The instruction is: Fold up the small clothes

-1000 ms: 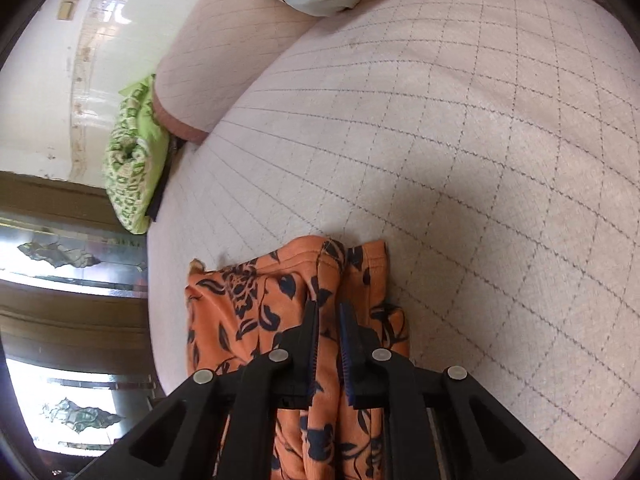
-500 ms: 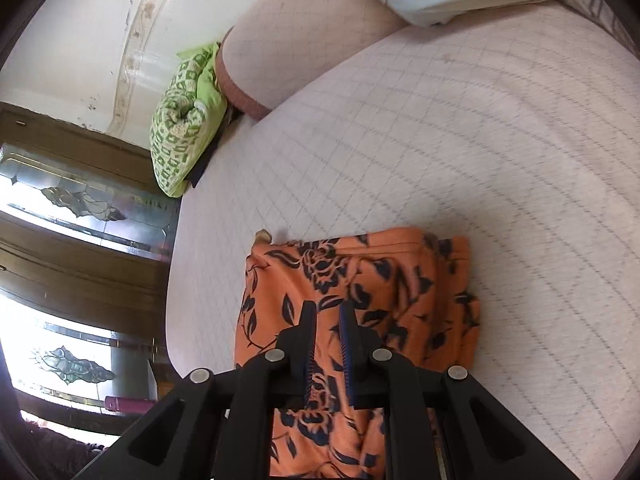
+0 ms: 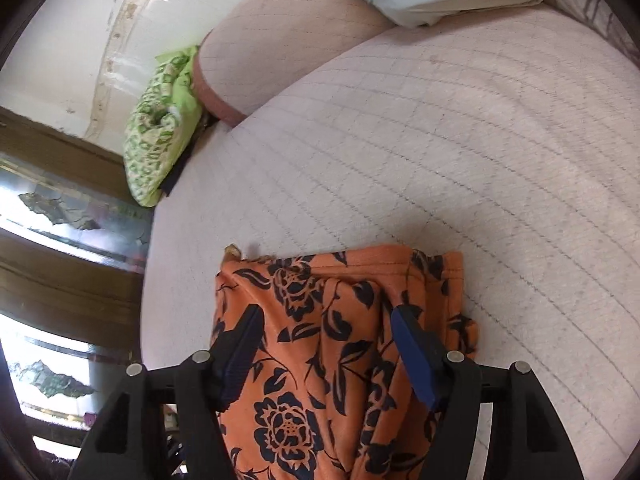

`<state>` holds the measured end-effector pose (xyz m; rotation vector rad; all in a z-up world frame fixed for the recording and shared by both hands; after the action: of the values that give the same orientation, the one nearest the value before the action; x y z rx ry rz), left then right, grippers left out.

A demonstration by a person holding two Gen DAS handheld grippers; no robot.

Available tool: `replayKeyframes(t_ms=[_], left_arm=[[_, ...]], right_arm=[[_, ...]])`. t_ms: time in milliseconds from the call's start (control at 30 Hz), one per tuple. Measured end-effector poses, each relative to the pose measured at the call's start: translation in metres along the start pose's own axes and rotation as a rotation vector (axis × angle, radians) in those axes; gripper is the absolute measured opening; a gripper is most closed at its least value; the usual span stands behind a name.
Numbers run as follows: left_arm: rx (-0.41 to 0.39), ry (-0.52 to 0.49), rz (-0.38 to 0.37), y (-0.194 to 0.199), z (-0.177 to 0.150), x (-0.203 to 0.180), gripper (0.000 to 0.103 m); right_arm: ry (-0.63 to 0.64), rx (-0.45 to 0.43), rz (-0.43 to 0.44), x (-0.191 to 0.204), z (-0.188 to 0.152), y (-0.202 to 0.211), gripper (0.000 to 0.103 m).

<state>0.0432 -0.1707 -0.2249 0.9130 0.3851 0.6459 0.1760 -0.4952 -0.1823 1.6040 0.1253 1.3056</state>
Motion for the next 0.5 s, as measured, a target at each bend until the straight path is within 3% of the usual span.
replayKeyframes(t_ms=[133, 233, 333, 467, 500], left_arm=[[-0.001, 0.003, -0.009, -0.003, -0.001, 0.002, 0.050], [-0.002, -0.008, -0.006, -0.004, -0.002, 0.000, 0.053], [-0.004, -0.026, 0.001, -0.007, -0.003, -0.002, 0.054], [-0.004, -0.034, 0.000, -0.008, -0.004, -0.003, 0.055], [-0.004, -0.037, -0.001, -0.009, -0.004, -0.002, 0.055]], right_arm=[[0.040, 0.008, 0.032, 0.006, 0.002, -0.006, 0.067], [0.052, 0.012, -0.056, 0.008, 0.003, -0.018, 0.066], [0.047, 0.054, -0.100, 0.003, 0.003, -0.034, 0.057], [0.054, 0.093, -0.106, 0.001, -0.001, -0.046, 0.015], [0.058, 0.094, -0.112, 0.002, -0.003, -0.046, 0.012]])
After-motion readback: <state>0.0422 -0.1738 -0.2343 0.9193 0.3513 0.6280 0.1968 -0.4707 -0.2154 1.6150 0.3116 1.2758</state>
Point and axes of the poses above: each gripper's, at about its wrist camera, not at the fingertips, and y roughly against the way its jaws point, x to its left, z to its top, the point moved 2 cm from there along -y, roughly the way its jaws point, and after that the axes turned 12 degrees about -y, right-handed, at the moved point
